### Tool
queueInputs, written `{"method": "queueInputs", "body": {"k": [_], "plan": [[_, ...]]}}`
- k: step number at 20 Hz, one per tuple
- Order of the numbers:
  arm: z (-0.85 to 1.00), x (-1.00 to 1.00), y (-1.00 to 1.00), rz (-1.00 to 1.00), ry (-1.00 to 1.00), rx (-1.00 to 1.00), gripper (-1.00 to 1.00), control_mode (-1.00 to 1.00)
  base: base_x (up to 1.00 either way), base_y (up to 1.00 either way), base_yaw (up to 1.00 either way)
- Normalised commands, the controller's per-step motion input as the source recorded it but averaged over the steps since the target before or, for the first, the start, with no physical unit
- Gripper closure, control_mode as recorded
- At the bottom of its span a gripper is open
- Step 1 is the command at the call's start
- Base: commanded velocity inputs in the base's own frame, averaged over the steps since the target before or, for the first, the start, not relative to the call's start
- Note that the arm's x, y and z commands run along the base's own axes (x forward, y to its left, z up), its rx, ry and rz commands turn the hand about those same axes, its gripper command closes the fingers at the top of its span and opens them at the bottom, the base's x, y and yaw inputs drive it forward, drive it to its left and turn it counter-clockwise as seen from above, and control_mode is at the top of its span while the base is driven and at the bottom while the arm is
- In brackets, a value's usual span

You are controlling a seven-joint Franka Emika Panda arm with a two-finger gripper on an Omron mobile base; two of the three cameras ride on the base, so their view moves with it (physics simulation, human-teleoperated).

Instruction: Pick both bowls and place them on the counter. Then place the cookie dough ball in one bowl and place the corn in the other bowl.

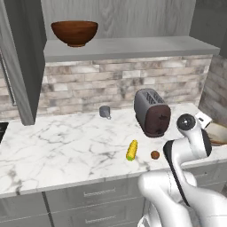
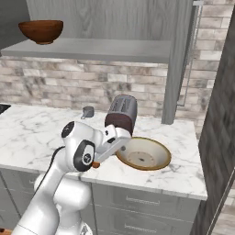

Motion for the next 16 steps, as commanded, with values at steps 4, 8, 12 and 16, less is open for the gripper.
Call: {"method": "queueInputs", "body": {"k": [4, 8, 12, 16], "plan": [[-0.55, 0.03, -0.07, 0.01, 0.10, -0.03, 1.00, -1.00, 0.00, 0.00, 0.00], [-0.46, 0.07, -0.07, 0.05, 0.09, 0.00, 1.00, -1.00, 0.00, 0.00, 0.00], [-0.48, 0.10, -0.11, 0.08, 0.06, 0.00, 1.00, -1.00, 0.00, 0.00, 0.00], [-0.49, 0.15, 0.00, 0.11, 0.01, 0.01, 1.00, -1.00, 0.00, 0.00, 0.00]]}}
